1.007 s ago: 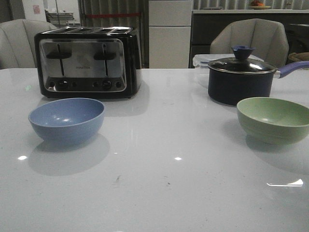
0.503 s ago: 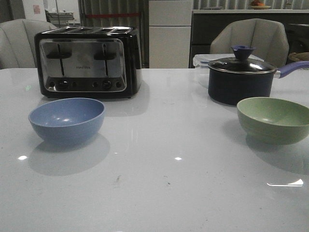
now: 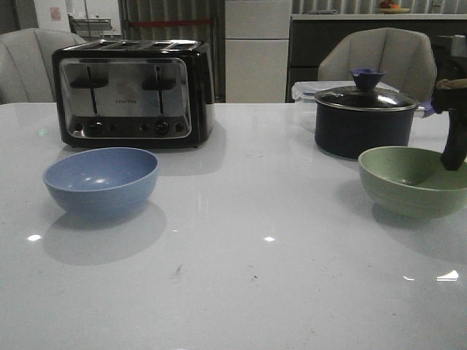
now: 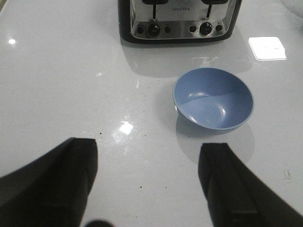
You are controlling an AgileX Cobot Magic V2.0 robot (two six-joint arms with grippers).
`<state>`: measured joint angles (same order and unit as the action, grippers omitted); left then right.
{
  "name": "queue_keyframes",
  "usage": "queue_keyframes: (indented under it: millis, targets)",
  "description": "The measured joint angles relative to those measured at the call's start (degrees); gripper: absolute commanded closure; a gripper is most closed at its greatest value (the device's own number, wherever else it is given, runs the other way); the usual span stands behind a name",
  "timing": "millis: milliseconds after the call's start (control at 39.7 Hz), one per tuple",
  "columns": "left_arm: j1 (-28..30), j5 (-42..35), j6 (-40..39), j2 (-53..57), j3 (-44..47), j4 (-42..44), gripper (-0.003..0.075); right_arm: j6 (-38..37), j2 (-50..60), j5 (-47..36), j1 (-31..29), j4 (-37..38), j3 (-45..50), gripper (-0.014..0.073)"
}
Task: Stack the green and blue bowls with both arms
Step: 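Lower the right gripper and grasp the rim of the pale green bowl, then slide the green bowl with the right gripper toward the table center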
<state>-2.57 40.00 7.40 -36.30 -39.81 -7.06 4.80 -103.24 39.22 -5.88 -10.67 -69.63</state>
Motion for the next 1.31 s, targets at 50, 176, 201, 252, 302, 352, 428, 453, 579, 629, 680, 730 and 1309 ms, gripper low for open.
queue_keyframes:
  millis: [50,176,201,252,302,352,428,453,579,629,680,730,1309]
  targets:
    - [0.0,0.0,0.0,0.0,0.0,0.0,0.0202,0.05,-1.45,0.0,0.0,0.0,-0.91,0.0149]
    - [0.0,0.0,0.0,0.0,0.0,0.0,0.0202,0.05,-4.47,0.68,0.0,0.0,-3.03,0.0296]
    - [0.0,0.0,0.0,0.0,0.0,0.0,0.0203,0.05,-4.8,0.79,0.0,0.0,-3.21,0.0321]
    - [0.0,0.0,0.0,0.0,0.0,-0.11,0.0202,0.14,-5.2,1.04,0.0,0.0,-3.44,0.0372]
    - [0.0,0.0,0.0,0.0,0.0,-0.22,0.0202,0.14,-5.24,1.15,0.0,0.0,-3.58,0.0418]
    - [0.0,0.0,0.0,0.0,0.0,-0.22,0.0202,0.14,-5.24,1.35,0.0,0.0,-3.69,0.0449]
    - [0.0,0.0,0.0,0.0,0.0,-0.22,0.0202,0.14,-5.24,1.51,0.0,-0.09,-3.69,0.0496]
    - [0.0,0.0,0.0,0.0,0.0,-0.22,0.0203,0.14,-5.24,1.55,0.0,-0.23,-3.69,0.0509]
    - [0.0,0.0,0.0,0.0,0.0,-0.22,0.0203,0.29,-3.93,2.16,0.54,-0.19,-3.69,0.0517]
    - [0.0,0.0,0.0,0.0,0.0,-0.22,0.0203,0.55,-2.85,2.25,1.21,-0.05,-3.69,0.0517]
    - [0.0,0.0,0.0,0.0,0.0,-0.22,0.0202,0.8,-1.23,2.28,2.52,-0.06,-3.69,0.0517]
    - [0.0,0.0,0.0,0.0,0.0,-0.22,0.0203,1.44,0.05,2.38,3.85,-0.06,-3.69,0.0517]
    - [0.0,0.0,0.0,0.0,0.0,-0.32,0.0203,2.56,-0.77,3.65,28.56,-2.15,-3.69,0.0517]
